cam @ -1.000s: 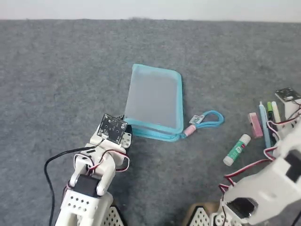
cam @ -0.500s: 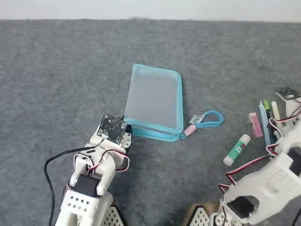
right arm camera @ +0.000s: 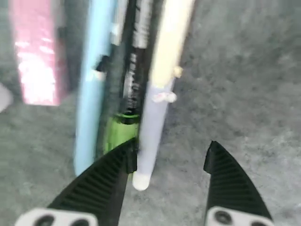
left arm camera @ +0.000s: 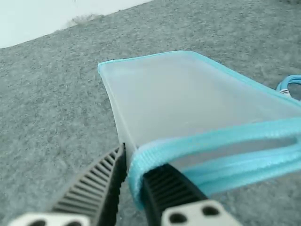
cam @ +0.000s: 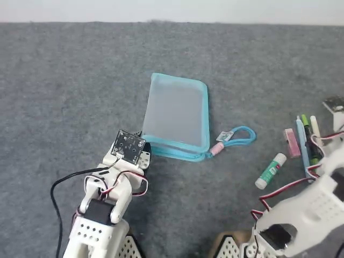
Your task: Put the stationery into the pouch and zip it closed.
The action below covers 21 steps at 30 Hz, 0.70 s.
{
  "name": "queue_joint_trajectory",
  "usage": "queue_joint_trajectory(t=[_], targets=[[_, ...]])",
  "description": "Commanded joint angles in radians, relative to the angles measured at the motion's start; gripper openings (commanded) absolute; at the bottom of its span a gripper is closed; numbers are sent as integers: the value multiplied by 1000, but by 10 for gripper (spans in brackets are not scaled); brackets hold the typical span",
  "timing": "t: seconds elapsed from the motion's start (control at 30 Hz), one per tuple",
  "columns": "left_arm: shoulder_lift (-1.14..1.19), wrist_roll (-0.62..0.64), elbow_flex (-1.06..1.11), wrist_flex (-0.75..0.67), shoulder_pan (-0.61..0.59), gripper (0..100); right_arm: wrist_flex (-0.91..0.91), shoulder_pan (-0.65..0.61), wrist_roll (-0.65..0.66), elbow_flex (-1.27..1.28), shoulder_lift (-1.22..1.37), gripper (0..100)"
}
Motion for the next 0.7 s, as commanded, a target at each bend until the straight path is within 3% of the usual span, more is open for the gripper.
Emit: queue_joint_trajectory(t=[0.0,0.17,0.37,0.67], targets=[[-17,8,-13,5,9,11,-31,15,-15,-48,2,216],[-17,8,-13,3,9,11,-21,12,-15,-43,18,206],[-17,8,-13,2,11,11,136,15,-15,-41,13,65],[-17,8,-13,2,11,11,154,36,-26,-29,-4,6]])
